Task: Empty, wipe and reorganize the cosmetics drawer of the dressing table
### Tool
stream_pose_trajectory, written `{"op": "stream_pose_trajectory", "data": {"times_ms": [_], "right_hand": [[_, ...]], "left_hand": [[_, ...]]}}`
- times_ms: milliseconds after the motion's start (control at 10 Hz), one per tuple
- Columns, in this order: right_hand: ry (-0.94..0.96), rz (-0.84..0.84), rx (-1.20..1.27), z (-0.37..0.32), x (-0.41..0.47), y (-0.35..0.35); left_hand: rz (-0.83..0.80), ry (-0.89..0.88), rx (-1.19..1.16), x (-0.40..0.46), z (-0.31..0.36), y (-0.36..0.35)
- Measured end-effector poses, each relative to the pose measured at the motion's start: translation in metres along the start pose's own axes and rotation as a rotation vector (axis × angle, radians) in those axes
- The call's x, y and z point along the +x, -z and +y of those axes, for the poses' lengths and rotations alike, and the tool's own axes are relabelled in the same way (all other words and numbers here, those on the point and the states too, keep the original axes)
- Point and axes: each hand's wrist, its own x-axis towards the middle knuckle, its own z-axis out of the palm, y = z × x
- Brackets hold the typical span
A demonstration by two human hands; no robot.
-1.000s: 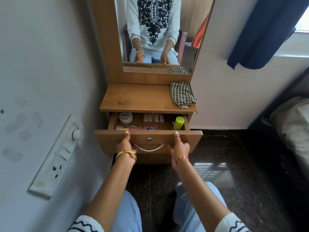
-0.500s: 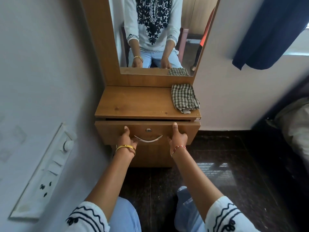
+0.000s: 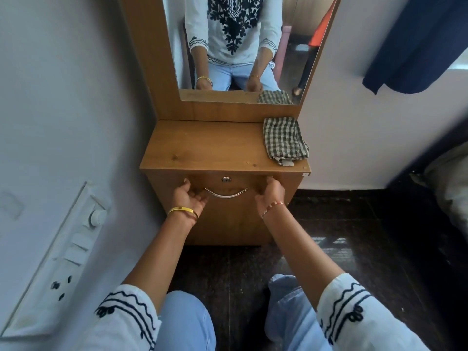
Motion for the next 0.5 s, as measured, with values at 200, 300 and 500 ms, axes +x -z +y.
{"op": "stream_pose_trajectory", "data": {"times_ms": [200, 300, 500], "right_hand": [[0.015, -0.040, -0.048, 0.009, -0.004, 0.007], [0.042, -0.070, -0.081, 0.005, -0.011, 0.017], [0.236, -0.107, -0.226, 0.000, -0.038, 0.026]], "left_hand": [[-0.008, 0.021, 0.076, -0.013, -0.009, -0.004], [-0.032, 0.032, 0.172, -0.034, -0.018, -0.012], [-0.080, -0.056, 0.366, -0.072, -0.023, -0.016]]}}
